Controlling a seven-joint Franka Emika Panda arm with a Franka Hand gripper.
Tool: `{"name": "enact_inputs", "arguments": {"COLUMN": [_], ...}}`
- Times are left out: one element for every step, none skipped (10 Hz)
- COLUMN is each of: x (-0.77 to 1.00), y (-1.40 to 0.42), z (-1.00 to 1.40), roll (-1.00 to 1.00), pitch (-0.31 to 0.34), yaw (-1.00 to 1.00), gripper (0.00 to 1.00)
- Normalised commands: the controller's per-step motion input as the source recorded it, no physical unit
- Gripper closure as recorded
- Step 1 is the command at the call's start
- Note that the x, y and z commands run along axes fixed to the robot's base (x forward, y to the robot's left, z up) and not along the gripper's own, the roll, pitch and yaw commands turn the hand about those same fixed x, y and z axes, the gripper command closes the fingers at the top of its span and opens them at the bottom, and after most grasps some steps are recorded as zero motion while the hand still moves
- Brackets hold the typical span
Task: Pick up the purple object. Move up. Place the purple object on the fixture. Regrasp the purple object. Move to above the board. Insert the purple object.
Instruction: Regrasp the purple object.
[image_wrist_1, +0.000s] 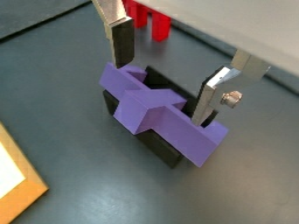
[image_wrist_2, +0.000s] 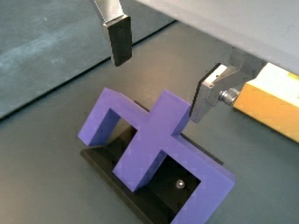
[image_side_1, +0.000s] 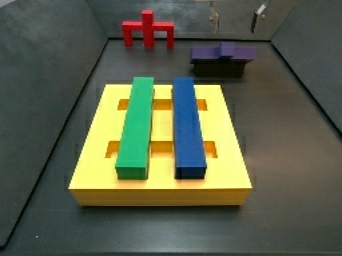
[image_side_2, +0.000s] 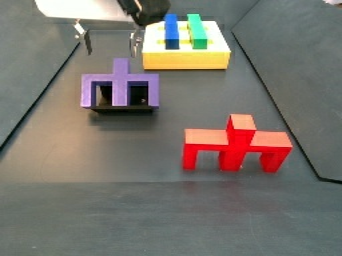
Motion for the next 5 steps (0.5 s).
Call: {"name": "enact_inputs", "arguments": {"x": [-0.20,-0.08,0.00,0.01,-0.05], "y": [-0.48,0.47,-0.04,0.00,0.27], "z": [-0.01,-0.13,0.00,-0.27,-0.77], "roll": [1.00,0.68,0.95,0.55,0.00], "pitch": [-0.303,-0.354,-0.209,-0.066,-0.191], "yaw": [0.03,-0.30,-0.10,-0.04,0.00], "gripper": [0.00,0.00,0.00,0.00,0.00]}}
